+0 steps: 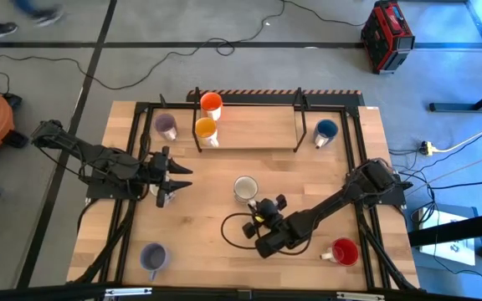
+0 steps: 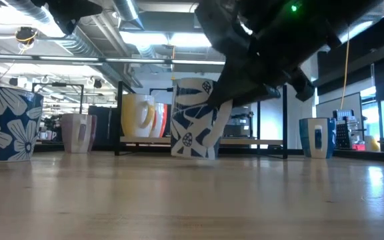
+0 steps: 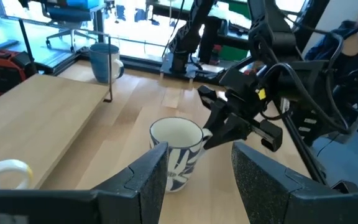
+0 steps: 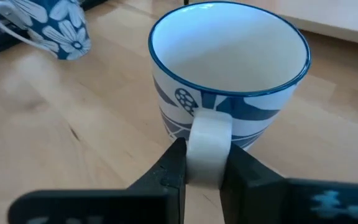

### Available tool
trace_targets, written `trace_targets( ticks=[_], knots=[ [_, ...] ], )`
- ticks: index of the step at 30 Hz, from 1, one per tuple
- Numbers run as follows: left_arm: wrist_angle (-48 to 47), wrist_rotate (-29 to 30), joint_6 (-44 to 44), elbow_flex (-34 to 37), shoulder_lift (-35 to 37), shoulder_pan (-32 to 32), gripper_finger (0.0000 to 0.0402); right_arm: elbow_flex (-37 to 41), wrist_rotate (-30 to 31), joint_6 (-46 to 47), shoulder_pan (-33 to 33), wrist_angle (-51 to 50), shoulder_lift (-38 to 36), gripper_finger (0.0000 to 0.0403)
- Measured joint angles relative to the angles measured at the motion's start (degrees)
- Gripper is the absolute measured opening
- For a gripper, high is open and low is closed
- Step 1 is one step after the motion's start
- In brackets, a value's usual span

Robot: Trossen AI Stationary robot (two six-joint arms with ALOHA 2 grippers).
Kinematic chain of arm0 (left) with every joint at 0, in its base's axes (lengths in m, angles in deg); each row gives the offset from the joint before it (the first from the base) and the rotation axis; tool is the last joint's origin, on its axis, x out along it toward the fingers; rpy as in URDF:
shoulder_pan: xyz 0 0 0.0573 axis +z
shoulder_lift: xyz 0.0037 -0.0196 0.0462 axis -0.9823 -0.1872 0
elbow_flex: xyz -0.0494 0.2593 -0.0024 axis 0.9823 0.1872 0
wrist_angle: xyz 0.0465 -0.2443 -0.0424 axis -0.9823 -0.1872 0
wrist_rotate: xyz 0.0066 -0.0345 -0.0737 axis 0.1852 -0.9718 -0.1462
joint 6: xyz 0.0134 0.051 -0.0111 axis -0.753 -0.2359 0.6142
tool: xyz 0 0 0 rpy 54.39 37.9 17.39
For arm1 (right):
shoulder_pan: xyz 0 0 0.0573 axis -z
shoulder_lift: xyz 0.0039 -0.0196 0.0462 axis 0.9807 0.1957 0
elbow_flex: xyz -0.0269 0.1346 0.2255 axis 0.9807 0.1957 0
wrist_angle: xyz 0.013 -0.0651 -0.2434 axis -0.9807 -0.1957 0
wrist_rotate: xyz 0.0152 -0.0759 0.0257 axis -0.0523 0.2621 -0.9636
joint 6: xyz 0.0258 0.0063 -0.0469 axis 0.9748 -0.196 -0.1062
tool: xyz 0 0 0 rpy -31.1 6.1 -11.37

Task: Place coffee mugs
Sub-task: Put the right white mug on the shelf

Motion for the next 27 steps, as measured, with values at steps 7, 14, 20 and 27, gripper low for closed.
trace_targets(
  ticks=[7, 14, 20, 27],
  knots=[
    [-2.22, -0.46, 0.02, 0.00, 1.79, 0.01, 0.0172, 0.00, -1.11, -2.95, 0.09, -0.83, -2.38, 0.0043],
    [-2.33, -1.43, 0.02, 0.00, 4.16, 0.01, 0.0172, -3.05, -2.57, -4.28, 0.11, -6.03, -4.06, 0.0043],
    [-3.63, -1.55, 0.04, 0.00, 6.22, 0.00, 0.0172, -10.46, -4.71, -4.29, 0.85, -16.52, -4.06, 0.0043],
    [-5.01, -1.55, 0.07, 0.00, 7.50, 0.00, 0.0172, -19.64, -4.37, -4.28, 2.86, -25.96, -4.06, 0.0043]
  ],
)
